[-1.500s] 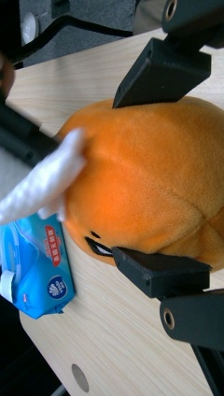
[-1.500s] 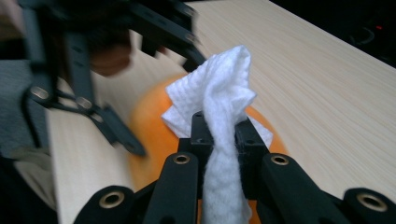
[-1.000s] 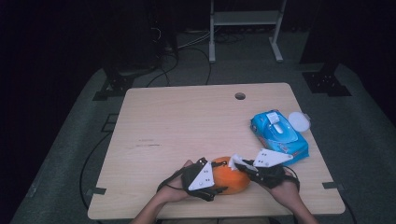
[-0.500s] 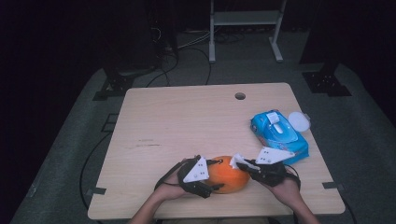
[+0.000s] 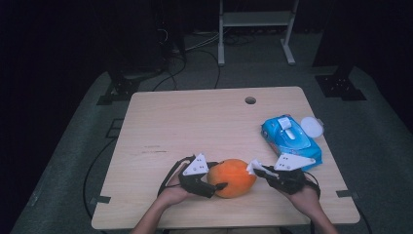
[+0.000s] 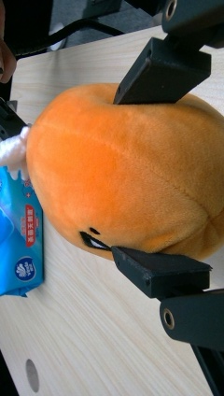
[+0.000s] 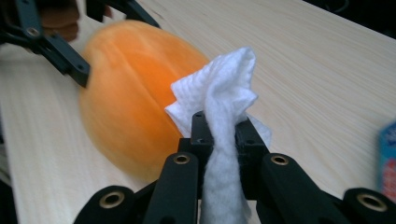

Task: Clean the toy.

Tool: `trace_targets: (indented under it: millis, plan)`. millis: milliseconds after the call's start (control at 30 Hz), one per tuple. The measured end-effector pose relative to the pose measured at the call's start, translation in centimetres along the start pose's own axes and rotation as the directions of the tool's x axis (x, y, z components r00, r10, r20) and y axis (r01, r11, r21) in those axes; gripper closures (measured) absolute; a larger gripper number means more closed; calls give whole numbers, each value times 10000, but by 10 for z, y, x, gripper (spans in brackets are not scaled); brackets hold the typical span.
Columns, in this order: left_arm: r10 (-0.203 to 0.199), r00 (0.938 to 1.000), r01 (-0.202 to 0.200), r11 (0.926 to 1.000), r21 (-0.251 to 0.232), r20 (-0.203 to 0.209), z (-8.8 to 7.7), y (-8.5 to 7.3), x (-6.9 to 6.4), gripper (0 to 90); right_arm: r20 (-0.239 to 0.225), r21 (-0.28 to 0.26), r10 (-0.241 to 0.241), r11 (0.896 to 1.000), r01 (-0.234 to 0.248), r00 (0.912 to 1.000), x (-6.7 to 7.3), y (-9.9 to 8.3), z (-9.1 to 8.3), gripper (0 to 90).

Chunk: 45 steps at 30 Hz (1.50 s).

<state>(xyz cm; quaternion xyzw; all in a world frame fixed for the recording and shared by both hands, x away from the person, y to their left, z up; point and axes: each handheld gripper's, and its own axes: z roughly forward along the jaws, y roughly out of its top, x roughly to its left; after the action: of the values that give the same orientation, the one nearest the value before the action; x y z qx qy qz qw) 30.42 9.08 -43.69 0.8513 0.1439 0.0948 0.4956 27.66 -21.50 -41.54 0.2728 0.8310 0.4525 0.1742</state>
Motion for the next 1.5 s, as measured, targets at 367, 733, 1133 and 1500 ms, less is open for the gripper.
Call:
trace_targets:
  millis: [367, 733, 1133, 1500]
  plan:
    - [-522, 9986, 522, 9986, 14, 0, -1, -2, 6, 263, -381, -94, -226, 9997, 223, 9990, 7, 6, 5, 805]
    - [-754, 9971, 753, 9971, 43, 67, -1, -5, 9, 246, 2, 161, 280, 9995, -280, 9996, -2, -3, 10, 804]
    - [-950, 9955, 951, 9955, -32, 57, 0, -5, 10, 238, -137, 58, 254, 9997, -254, 9996, -3, -1, 7, 804]
    - [-1076, 9942, 1076, 9942, -81, -24, 2, -3, 10, 232, -244, 0, 184, 9998, -184, 9995, -1, 1, 8, 803]
